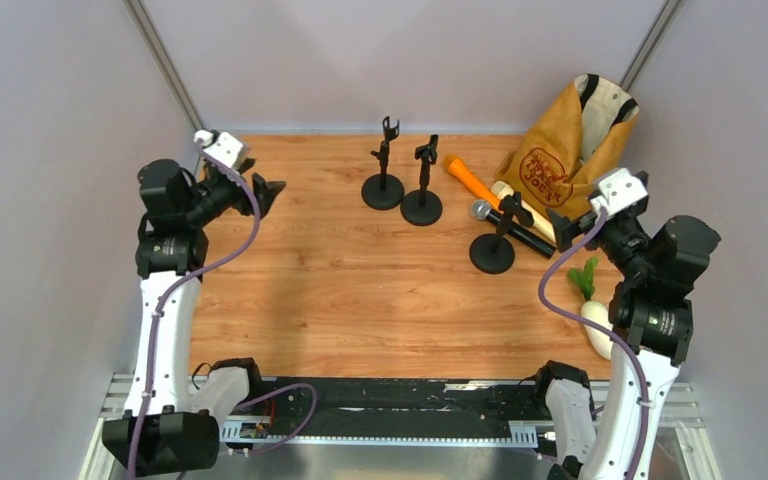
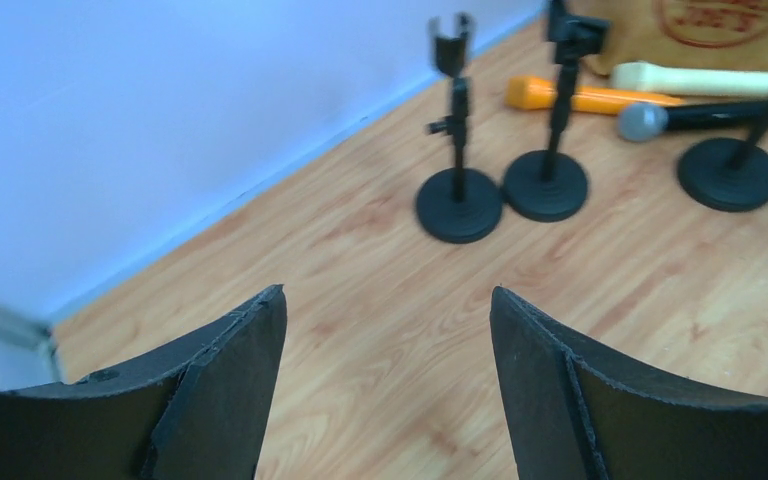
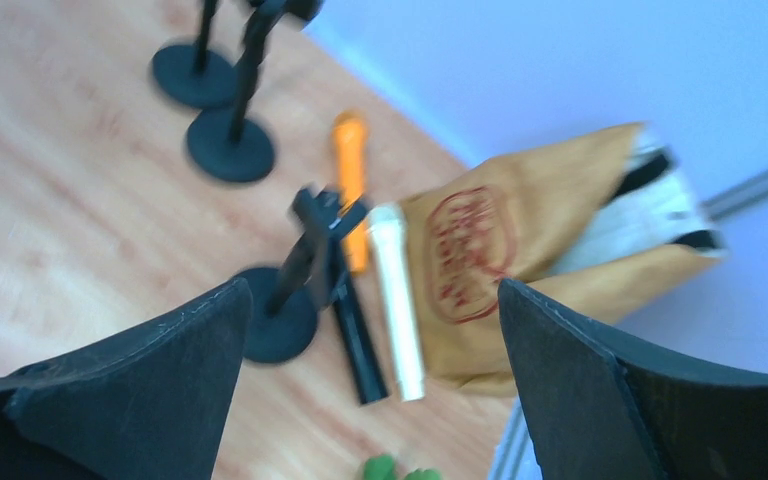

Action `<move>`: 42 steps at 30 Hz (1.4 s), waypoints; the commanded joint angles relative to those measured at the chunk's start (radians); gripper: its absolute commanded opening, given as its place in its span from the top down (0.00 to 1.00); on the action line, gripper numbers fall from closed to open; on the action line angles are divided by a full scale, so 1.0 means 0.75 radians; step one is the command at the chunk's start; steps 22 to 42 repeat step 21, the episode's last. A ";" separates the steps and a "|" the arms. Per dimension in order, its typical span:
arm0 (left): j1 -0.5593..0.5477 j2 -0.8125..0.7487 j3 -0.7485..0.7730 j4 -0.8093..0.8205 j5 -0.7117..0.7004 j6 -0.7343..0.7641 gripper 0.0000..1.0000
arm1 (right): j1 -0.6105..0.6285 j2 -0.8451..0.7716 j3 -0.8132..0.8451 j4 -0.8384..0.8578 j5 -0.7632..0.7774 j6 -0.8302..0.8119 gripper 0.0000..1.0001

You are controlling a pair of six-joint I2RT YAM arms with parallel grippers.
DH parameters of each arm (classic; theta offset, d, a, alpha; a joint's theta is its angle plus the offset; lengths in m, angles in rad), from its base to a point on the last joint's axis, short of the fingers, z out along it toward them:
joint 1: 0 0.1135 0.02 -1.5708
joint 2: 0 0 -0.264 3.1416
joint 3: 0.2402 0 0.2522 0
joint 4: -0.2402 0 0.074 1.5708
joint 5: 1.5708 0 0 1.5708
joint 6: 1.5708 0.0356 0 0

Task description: Remove the microphone from the stand

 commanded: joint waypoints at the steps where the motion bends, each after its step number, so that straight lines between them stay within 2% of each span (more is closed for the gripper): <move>1: 0.220 -0.091 -0.021 -0.013 -0.002 -0.205 0.19 | -0.004 -0.020 0.083 0.258 0.387 0.478 0.00; 5: 0.278 -0.200 -0.034 -0.056 -0.068 -0.110 0.19 | -0.005 -0.045 0.112 0.326 0.611 0.521 0.00; 9: 0.279 -0.305 -0.042 -0.102 -0.108 -0.055 0.19 | -0.006 -0.083 0.088 0.321 0.694 0.535 0.00; 19: 0.279 -0.345 -0.054 -0.107 -0.080 -0.102 0.18 | -0.004 -0.134 0.005 0.308 0.690 0.557 0.00; 42: 0.279 -0.348 -0.058 -0.104 -0.081 -0.109 0.18 | -0.004 -0.135 0.002 0.308 0.676 0.558 0.00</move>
